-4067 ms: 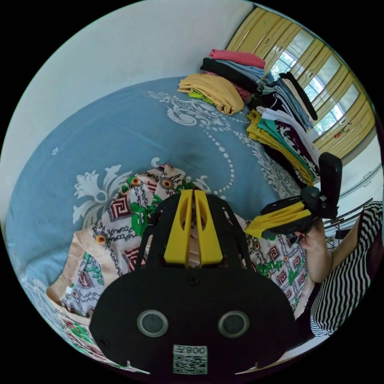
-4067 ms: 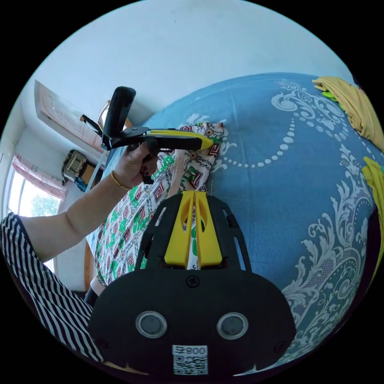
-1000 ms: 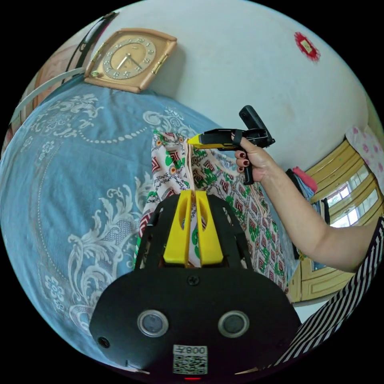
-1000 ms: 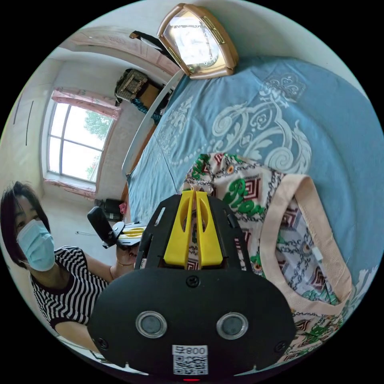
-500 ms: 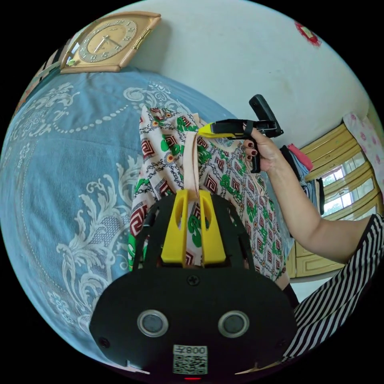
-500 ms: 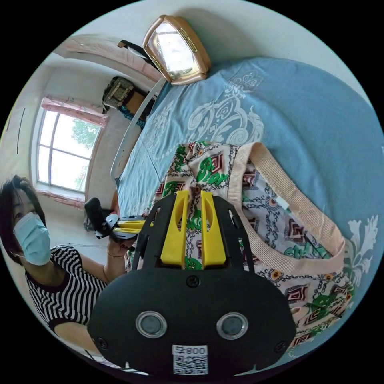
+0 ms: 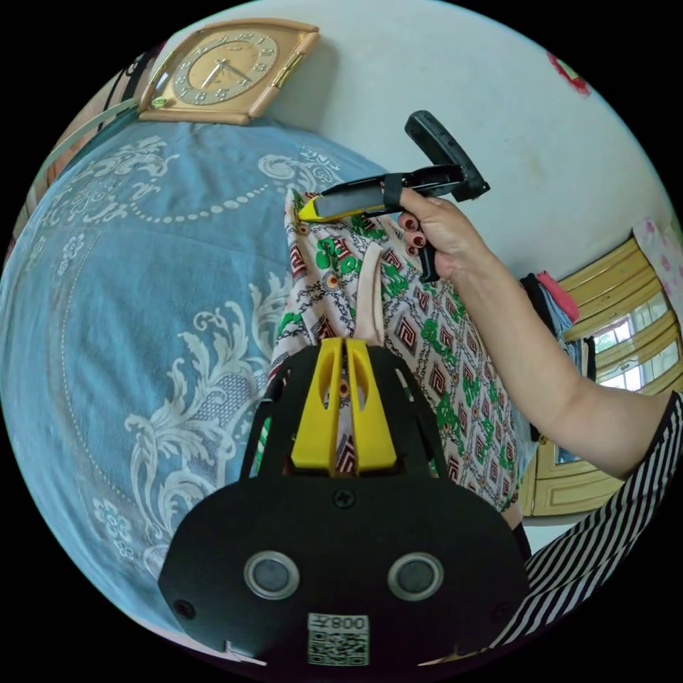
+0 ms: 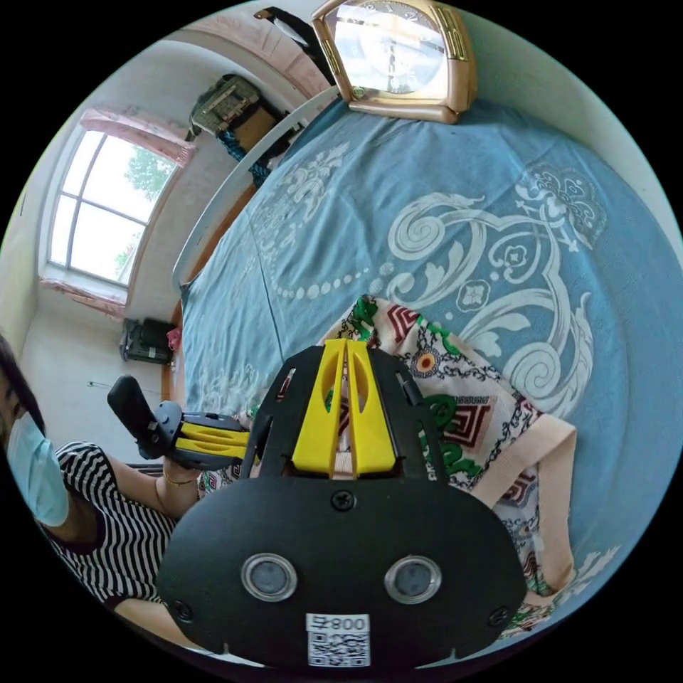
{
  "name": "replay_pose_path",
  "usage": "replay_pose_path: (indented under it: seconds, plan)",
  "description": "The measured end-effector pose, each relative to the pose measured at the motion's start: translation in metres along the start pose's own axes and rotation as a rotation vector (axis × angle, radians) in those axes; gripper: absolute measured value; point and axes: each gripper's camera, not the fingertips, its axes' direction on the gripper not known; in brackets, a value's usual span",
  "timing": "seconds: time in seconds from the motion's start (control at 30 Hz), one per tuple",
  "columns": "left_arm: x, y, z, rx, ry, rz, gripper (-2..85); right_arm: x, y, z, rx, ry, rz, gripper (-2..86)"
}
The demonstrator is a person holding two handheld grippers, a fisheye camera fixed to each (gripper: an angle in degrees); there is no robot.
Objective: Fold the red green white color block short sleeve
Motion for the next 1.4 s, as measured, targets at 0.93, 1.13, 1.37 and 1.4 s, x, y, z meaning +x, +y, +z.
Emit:
replay_pose_path:
  seconds: [0.93, 1.13, 1.37, 1.4]
  plan:
    - [-0.024, 0.051, -0.028, 0.082, 0.0, -0.102, 0.3, -0.02, 0.204, 0.02, 0.036, 0.012, 0.009, 0.1]
    - [-0.023, 0.066, -0.049, 0.13, -0.034, -0.104, 0.2, -0.027, 0.267, 0.003, 0.159, -0.011, -0.019, 0.1]
    - [-0.026, 0.079, -0.059, 0.071, 0.01, -0.078, 0.3, -0.012, 0.347, 0.018, 0.124, 0.031, 0.061, 0.1]
    - [-0.025, 0.08, -0.06, 0.063, 0.006, -0.074, 0.4, -0.013, 0.362, 0.015, 0.15, 0.021, 0.058, 0.1]
